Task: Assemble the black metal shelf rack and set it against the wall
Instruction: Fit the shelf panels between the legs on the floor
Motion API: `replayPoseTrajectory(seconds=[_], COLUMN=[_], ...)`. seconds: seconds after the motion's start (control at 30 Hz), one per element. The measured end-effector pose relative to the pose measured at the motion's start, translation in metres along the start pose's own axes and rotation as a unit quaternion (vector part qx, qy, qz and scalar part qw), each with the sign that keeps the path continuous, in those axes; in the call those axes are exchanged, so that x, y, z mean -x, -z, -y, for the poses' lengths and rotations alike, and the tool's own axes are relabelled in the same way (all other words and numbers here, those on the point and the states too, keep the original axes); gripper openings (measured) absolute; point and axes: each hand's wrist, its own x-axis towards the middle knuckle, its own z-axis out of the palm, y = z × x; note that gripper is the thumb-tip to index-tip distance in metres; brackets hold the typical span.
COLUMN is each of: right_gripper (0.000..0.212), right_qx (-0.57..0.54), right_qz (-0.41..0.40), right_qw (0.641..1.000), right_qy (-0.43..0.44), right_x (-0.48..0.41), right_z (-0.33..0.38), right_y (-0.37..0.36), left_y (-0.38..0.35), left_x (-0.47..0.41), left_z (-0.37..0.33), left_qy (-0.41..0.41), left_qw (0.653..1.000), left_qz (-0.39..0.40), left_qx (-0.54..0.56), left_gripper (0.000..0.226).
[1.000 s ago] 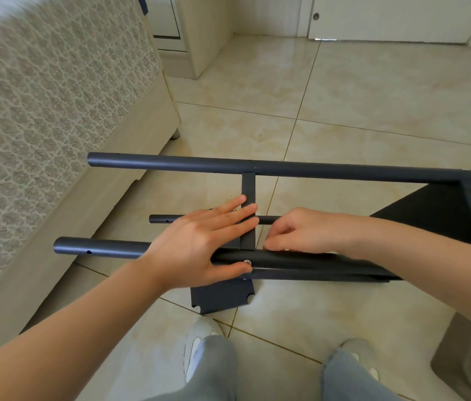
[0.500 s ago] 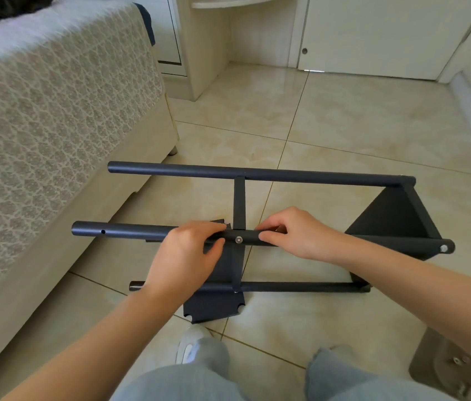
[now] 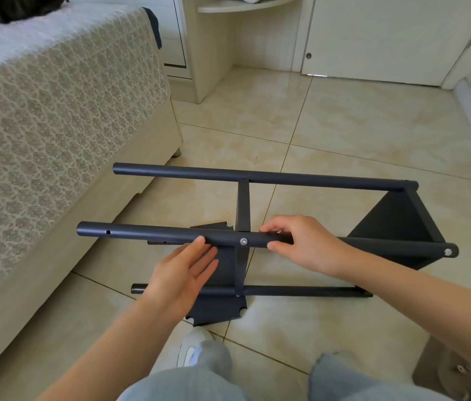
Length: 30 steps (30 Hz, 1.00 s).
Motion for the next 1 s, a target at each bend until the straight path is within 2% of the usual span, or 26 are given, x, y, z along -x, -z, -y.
replayPoseTrajectory(seconds=[0.2, 0.43, 0.77, 1.0], right_gripper=[0.022, 0.025, 0.023, 0.021], right_qx=[0.104, 0.082, 0.037, 0.029], right_qz=[-0.040, -0.047, -0.086, -0.116], right_qw=[0.994, 0.995, 0.995, 0.991], right_qy=[-0.004, -0.023, -0.036, -0.057], right_x=[0.007, 0.010, 0.007, 0.020], right_z=[0.007, 0.008, 0.013, 0.020], right_y=[0.004, 0.018, 0.061, 0.096], left_y=[-0.011, -0.029, -0.089, -0.147], left_x=[-0.008, -0.009, 0.001, 0.015], left_z=[-0.011, -0.023, -0.067, -0.098], left_qy=[-0.021, -0.007, -0.080, -0.124], left_qw=[0.996, 0.996, 0.996, 0.986], left_qz=[-0.019, -0.018, 0.035, 0.084], left_qx=[0.085, 0.092, -0.005, -0.075], left_gripper=[0.017, 0.040, 0.026, 0.044])
